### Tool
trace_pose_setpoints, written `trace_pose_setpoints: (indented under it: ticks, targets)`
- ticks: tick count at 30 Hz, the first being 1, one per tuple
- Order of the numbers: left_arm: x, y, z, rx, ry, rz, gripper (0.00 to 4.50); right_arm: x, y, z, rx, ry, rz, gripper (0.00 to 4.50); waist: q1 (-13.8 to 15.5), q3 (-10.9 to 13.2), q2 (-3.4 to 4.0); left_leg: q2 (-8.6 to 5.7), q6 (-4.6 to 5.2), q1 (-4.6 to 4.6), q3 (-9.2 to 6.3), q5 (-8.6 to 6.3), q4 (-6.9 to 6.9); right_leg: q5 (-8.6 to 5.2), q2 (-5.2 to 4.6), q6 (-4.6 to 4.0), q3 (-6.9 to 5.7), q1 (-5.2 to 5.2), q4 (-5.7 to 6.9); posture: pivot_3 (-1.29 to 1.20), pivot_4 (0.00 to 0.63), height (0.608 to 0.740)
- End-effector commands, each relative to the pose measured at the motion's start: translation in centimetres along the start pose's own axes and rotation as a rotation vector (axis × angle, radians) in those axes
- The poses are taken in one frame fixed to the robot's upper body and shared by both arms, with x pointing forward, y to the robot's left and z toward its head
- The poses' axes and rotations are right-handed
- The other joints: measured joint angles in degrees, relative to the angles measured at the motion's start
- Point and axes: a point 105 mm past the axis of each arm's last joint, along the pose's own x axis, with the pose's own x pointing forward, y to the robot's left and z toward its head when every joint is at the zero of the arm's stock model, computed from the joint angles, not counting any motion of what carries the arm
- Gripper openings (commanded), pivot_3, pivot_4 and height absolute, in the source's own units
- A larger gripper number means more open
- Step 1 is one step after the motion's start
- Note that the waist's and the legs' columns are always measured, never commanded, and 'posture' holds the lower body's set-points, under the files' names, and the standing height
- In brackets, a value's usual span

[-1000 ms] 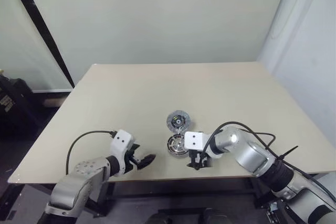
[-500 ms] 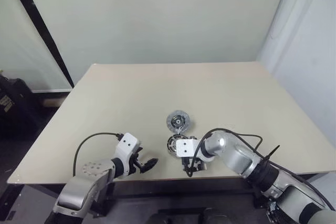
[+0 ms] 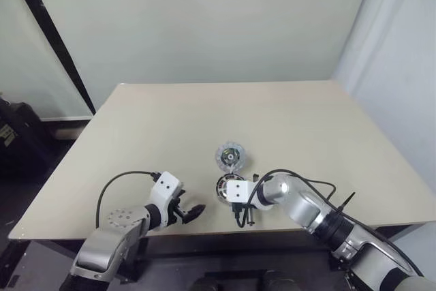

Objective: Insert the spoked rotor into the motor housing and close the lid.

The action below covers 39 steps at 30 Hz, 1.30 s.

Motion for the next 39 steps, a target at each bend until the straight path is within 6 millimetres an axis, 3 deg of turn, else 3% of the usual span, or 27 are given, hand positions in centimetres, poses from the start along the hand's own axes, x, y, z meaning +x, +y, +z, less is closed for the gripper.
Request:
trace_pose_setpoints:
  ticks: [1,12,16,22,33,39]
  targets:
    - [-0.4,1.1,1.1,0.019,-0.047,0.052,4.5,-0.4,-0.9,0.9,-0.004,-0.042,-0.033,0.07,0.0,0.0,-0.01,0.01,0.0,0.02,-0.01,0.0,0.01,0.0,0.01,0.0,-0.02,0.02,0.0,0.0,0.0,0.74]
    - [-1.3,3.1,1.2,-0.014,-0.101,0.167,4.5,-1.2,-0.4,4.5,0.345,-0.143,-0.065,0.07,0.1,0.0,-0.01,0.04,-0.04,-0.06,-0.06,-0.02,-0.06,0.06,0.03,0.08,-0.03,-0.11,0.04,0.0,0.0,0.74]
    - [-1.4,3.7,1.0,-0.022,-0.109,0.209,4.5,-0.5,0.4,5.9,0.643,-0.197,-0.047,0.07,0.1,0.0,-0.01,0.03,-0.05,-0.08,-0.07,-0.03,-0.05,0.06,0.0,0.08,-0.03,-0.1,0.03,0.0,0.0,0.74]
    - [-1.2,4.4,1.0,-0.023,-0.121,0.257,4.5,1.0,0.9,6.4,0.881,-0.189,-0.087,0.07,0.1,0.0,-0.01,0.01,-0.28,-0.05,-0.09,-0.16,-0.02,0.06,0.0,0.08,-0.05,-0.11,0.03,0.0,0.0,0.74]
    - [-0.7,4.8,1.1,-0.026,-0.14,0.306,4.5,3.5,1.5,7.0,1.139,-0.172,-0.132,0.07,0.1,0.0,0.04,-0.06,-0.3,0.02,-0.17,-0.15,0.09,0.0,-0.1,-0.01,-0.1,0.05,0.01,0.0,0.0,0.74]
    - [-0.6,4.6,1.1,-0.015,-0.136,0.305,4.5,4.2,1.7,7.8,1.12,-0.189,-0.107,0.07,0.1,-0.1,0.17,-0.14,-0.29,0.03,-0.19,-0.14,0.2,0.0,-0.2,0.0,-0.09,0.17,-0.01,0.0,0.0,0.74]
